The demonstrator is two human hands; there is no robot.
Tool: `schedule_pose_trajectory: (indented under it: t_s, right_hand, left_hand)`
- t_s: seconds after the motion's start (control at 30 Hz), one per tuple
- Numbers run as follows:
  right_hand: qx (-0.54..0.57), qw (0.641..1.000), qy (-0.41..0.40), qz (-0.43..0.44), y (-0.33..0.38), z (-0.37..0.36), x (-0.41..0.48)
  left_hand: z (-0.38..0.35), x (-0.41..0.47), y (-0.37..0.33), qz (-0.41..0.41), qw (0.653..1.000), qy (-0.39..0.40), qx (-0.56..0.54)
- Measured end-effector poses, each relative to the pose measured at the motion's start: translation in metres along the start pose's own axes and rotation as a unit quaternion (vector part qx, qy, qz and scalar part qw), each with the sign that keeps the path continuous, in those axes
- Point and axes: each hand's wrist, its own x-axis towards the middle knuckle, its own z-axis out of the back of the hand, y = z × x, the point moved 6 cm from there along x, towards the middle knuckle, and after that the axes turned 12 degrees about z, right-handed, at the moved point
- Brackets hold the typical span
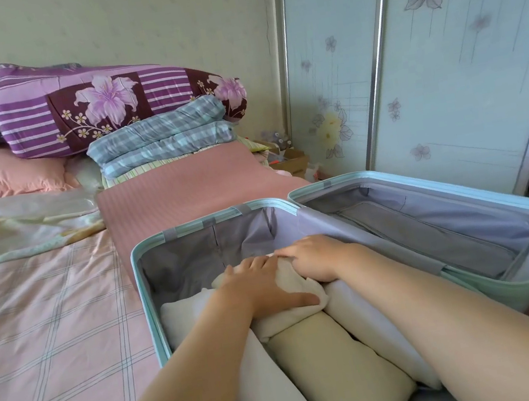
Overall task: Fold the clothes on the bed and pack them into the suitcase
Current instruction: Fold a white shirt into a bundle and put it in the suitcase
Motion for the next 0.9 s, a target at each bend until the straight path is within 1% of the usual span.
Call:
schedule_pose_trajectory:
  t_s: [0.1, 0.2, 0.3, 0.4, 0.43, 0.53, 0.63, 0.77, 0.9]
  right_hand:
    - [0.004, 0.999, 0.033, -0.019, 0.005, 0.003, -0.002]
    - [0.044, 0.998, 0.013, -0.033, 0.012, 0.011, -0.007]
    - [0.137, 0.987, -0.065, -0.051, 0.016, 0.034, -0.019]
    - [0.153, 0.972, -0.174, -0.03, 0.04, 0.066, -0.041]
    - [0.151, 0.969, -0.194, -0.017, 0.054, 0.074, -0.048]
    - [0.17, 0.966, -0.192, 0.031, 0.109, 0.081, -0.061]
    - [0.174, 0.965, -0.18, 0.072, 0.181, 0.088, -0.066]
    - [0.192, 0.961, -0.161, 0.117, 0.288, 0.087, -0.062]
    - [0.198, 0.954, -0.122, 0.189, 0.415, 0.071, -0.047]
  left_hand:
    - [0.0, 0.001, -0.002, 0.003, 1.0, 0.011, 0.014]
    - [0.007, -0.003, 0.001, 0.011, 0.999, 0.027, 0.015]
    - [0.02, -0.014, 0.004, 0.023, 0.999, 0.036, -0.026]
    - [0.034, -0.035, 0.016, 0.037, 0.995, -0.014, -0.095]
    - [0.039, -0.045, 0.023, 0.04, 0.992, -0.041, -0.114]
    - [0.057, -0.083, 0.053, 0.051, 0.978, -0.124, -0.158]
    - [0.073, -0.133, 0.104, 0.089, 0.96, -0.177, -0.199]
    - [0.082, -0.215, 0.194, 0.167, 0.949, -0.196, -0.181]
    - [0.081, -0.309, 0.29, 0.245, 0.933, -0.206, -0.166]
